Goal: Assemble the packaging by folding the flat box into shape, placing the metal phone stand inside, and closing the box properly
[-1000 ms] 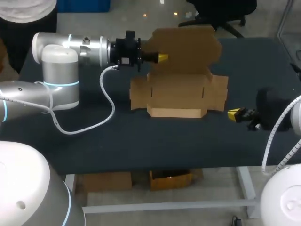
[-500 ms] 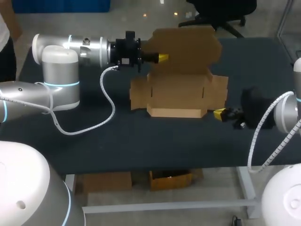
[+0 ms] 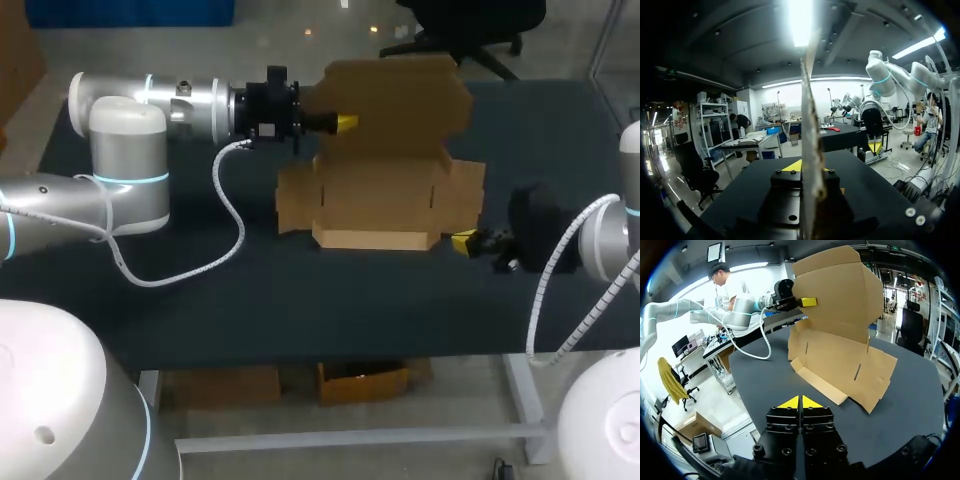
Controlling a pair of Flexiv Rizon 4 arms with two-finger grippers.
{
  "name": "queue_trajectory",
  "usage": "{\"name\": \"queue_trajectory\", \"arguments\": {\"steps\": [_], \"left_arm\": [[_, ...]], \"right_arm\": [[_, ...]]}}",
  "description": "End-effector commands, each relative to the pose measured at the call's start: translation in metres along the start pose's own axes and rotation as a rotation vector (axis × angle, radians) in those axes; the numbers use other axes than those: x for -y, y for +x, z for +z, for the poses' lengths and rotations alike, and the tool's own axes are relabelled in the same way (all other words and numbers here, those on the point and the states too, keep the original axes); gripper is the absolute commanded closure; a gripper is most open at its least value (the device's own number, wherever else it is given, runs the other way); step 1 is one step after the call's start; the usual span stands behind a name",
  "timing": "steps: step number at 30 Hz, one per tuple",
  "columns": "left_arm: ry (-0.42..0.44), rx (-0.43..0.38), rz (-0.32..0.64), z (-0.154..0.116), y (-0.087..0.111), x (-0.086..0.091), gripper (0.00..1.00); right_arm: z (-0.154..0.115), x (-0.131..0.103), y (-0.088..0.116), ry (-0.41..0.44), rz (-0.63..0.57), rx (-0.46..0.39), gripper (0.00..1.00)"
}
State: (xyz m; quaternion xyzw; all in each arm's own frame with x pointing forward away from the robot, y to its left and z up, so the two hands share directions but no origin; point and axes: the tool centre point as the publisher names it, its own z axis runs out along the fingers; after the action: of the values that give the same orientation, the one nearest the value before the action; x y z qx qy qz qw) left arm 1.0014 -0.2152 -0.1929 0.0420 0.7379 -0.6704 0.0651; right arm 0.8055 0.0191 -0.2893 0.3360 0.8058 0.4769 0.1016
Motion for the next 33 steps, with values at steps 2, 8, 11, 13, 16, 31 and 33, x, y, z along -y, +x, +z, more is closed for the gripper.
{"name": "queue_trajectory", "arguments": {"steps": [2, 8, 11, 13, 16, 31, 33], "left_arm": [[0.003, 0.002, 0.002, 0.000, 0.001, -0.001, 1.00], [0.003, 0.002, 0.002, 0.000, 0.001, -0.001, 1.00], [0.003, 0.002, 0.002, 0.000, 0.001, -0.001, 1.00], [0.003, 0.002, 0.002, 0.000, 0.001, -0.001, 1.00], [0.003, 0.002, 0.002, 0.000, 0.001, -0.001, 1.00], [0.003, 0.002, 0.002, 0.000, 0.001, -0.001, 1.00], [0.003, 0.002, 0.002, 0.000, 0.001, -0.001, 1.00]], "right_arm": [[0.023, 0.004, 0.001, -0.013, 0.011, 0.038, 1.00], [0.054, 0.008, 0.004, -0.019, 0.028, 0.066, 1.00], [0.066, 0.007, 0.005, -0.026, 0.030, 0.064, 1.00], [0.073, 0.006, 0.005, -0.034, 0.029, 0.064, 1.00], [0.084, 0.006, 0.004, -0.047, 0.031, 0.059, 1.00], [0.130, 0.014, 0.003, -0.062, 0.056, 0.055, 1.00], [0.134, 0.016, 0.003, -0.062, 0.061, 0.058, 1.00]]}}
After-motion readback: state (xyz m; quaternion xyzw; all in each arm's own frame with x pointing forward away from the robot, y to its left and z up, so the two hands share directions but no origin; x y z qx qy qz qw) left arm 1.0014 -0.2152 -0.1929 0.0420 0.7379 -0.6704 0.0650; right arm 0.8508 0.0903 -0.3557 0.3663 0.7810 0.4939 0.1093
